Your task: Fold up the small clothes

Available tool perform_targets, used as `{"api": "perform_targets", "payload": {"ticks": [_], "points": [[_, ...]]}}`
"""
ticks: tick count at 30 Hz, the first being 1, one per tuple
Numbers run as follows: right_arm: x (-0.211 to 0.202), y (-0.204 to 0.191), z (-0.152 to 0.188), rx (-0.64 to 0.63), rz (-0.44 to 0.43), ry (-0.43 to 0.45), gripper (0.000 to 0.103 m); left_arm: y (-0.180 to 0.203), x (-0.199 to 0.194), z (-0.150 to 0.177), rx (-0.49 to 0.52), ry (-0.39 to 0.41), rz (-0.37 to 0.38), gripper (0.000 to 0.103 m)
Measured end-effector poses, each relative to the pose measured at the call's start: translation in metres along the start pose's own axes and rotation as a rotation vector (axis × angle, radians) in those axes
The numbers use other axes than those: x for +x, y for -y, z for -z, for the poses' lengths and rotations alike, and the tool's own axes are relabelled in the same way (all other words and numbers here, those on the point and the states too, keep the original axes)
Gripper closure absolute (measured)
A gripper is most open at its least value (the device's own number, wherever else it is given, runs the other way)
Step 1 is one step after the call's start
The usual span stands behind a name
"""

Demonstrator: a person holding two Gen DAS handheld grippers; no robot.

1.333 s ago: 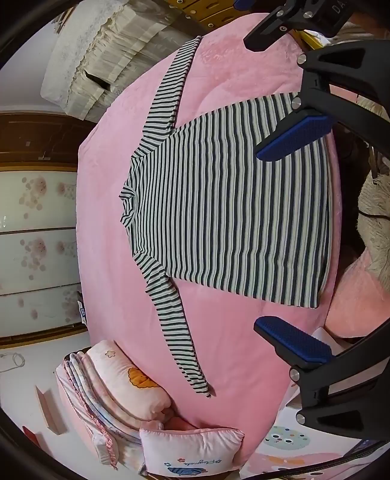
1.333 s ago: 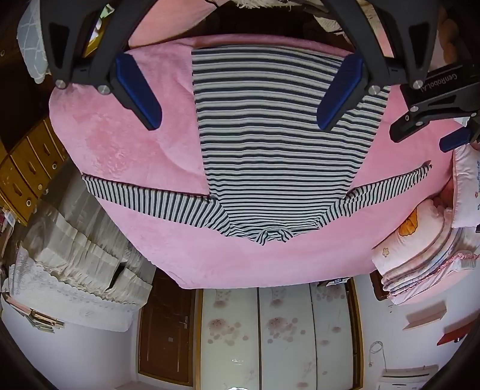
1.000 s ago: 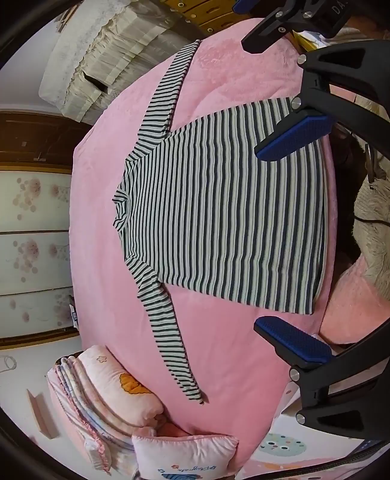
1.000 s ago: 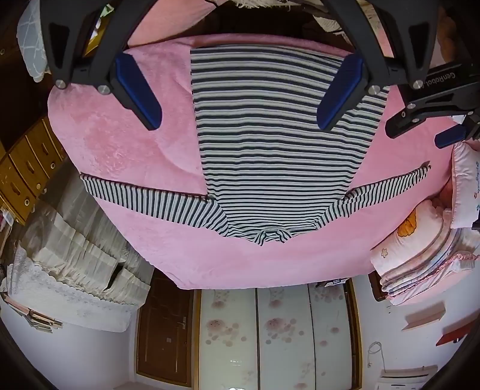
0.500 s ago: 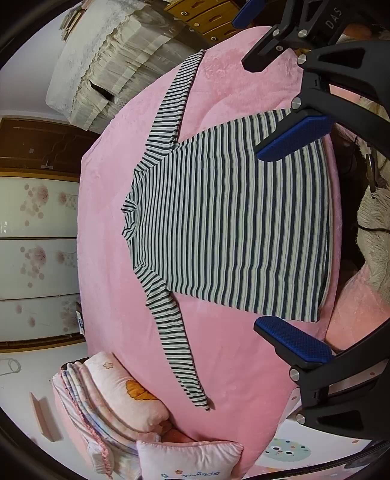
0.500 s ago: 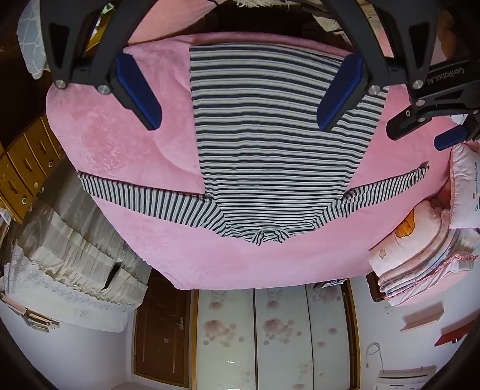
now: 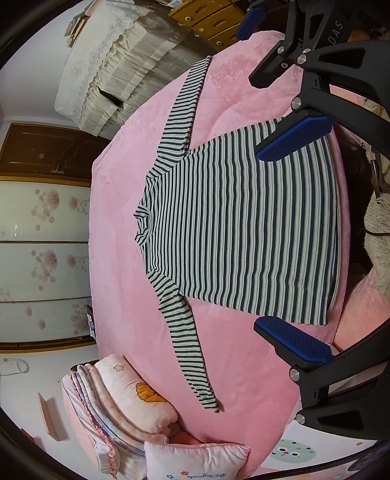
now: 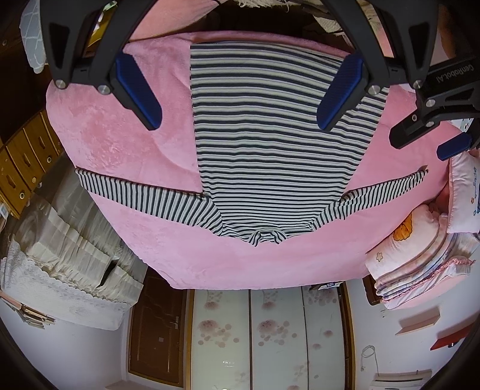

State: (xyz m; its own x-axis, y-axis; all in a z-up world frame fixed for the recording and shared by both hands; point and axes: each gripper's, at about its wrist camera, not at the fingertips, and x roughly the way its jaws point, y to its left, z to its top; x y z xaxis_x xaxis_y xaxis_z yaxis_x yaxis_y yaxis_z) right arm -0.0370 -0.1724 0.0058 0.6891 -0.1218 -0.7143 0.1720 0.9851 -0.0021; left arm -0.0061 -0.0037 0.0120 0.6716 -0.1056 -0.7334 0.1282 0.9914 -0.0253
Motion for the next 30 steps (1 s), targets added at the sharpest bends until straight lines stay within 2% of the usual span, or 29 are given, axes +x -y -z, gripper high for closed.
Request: {"api": "perform_targets", "payload": {"ticks": [13, 30], "points": [[0.0000, 0.0007, -0.0003, 0.001, -0.005, -0.001, 0.000, 0.0032, 0.0016, 0.0000, 0.002, -0.025, -0.056, 0.001], [0.0022, 0.0026, 0.0017, 0.007, -0.025, -0.012, 0.000, 0.0061, -0.0023, -0.0022, -0.014, 0.000, -0.042, 0.004]]}}
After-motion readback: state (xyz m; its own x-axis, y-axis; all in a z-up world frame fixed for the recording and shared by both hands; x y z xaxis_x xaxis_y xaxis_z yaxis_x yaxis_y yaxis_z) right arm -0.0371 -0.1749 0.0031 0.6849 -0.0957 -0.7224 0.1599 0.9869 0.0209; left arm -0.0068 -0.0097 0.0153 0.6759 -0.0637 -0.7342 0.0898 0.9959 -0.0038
